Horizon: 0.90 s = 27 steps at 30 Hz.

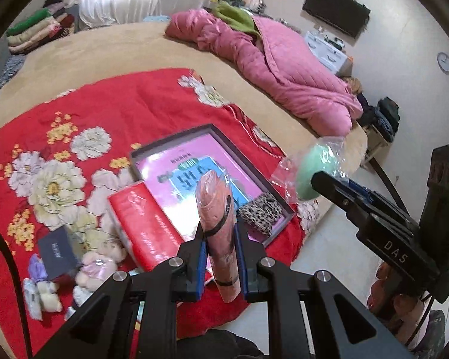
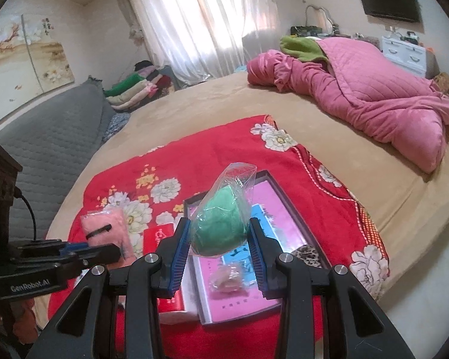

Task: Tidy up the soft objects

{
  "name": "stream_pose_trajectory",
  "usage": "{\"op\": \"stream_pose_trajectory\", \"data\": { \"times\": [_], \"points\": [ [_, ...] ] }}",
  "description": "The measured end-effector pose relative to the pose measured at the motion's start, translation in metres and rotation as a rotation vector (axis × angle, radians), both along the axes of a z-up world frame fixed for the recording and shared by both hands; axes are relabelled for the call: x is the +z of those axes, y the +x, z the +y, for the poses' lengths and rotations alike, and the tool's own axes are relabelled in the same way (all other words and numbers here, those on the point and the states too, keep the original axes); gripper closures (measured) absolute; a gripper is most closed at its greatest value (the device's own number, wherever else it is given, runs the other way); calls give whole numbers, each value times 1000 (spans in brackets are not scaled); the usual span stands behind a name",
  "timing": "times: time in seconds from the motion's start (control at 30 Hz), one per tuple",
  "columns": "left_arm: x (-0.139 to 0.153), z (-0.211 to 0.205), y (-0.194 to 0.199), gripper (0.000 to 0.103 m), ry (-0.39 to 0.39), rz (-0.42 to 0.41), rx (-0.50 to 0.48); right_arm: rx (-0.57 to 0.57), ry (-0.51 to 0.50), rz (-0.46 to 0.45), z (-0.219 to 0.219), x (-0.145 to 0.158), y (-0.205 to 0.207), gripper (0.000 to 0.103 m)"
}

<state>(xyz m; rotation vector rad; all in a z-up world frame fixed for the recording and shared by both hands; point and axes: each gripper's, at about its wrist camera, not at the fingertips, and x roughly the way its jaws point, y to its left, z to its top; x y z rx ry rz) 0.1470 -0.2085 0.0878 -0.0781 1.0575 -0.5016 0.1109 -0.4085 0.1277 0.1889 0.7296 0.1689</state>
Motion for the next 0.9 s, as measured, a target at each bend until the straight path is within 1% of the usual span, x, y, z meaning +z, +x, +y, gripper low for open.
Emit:
{"op": "stream_pose_trajectory", "data": {
  "times": [0.3, 0.43, 0.7, 0.9],
  "points": [
    [-37, -37, 16, 85, 2, 73, -59, -28, 9, 46, -24, -21, 4, 64],
    [-54, -50, 23, 85, 19, 83, -74, -40, 12, 69, -34, -33, 5, 64],
    [-81, -64, 32, 85, 56, 113, -82, -35, 17, 123, -41, -57, 12, 64],
    [-96, -66, 35, 85, 73, 139, -87, 5, 17, 163, -36, -72, 16, 64]
  ]
}}
